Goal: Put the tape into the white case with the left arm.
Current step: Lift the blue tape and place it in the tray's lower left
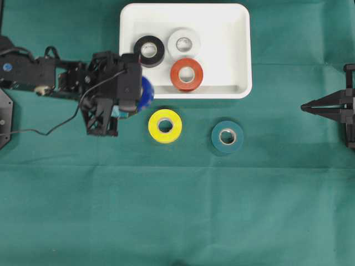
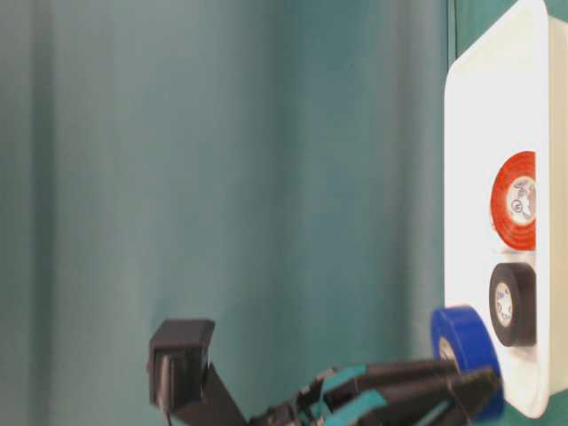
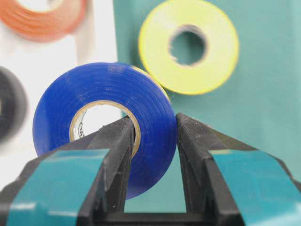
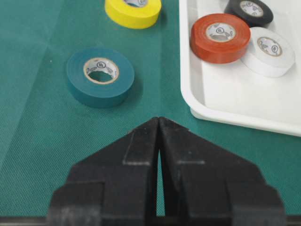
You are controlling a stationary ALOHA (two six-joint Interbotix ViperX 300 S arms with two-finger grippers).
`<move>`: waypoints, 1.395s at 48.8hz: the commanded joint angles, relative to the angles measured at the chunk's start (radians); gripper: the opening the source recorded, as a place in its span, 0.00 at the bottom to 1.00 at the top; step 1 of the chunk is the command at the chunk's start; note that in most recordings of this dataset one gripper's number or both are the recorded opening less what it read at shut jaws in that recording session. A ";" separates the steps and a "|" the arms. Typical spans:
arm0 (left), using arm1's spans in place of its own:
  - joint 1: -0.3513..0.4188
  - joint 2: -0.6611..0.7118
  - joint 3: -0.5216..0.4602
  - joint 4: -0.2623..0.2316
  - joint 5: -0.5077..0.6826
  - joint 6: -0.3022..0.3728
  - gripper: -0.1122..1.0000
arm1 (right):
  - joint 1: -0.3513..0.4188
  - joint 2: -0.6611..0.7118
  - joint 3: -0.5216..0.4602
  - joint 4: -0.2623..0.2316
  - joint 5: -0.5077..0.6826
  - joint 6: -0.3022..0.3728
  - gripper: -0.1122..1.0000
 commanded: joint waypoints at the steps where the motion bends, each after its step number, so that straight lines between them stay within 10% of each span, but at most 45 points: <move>1: 0.029 0.006 -0.044 0.003 0.000 0.026 0.32 | -0.002 0.008 -0.011 -0.002 -0.011 0.002 0.02; 60: 0.156 0.158 -0.124 0.003 -0.025 0.132 0.33 | -0.002 0.008 -0.011 -0.002 -0.011 0.002 0.02; 68: 0.158 0.155 -0.107 0.002 -0.034 0.132 0.71 | -0.002 0.008 -0.011 -0.002 -0.011 0.002 0.02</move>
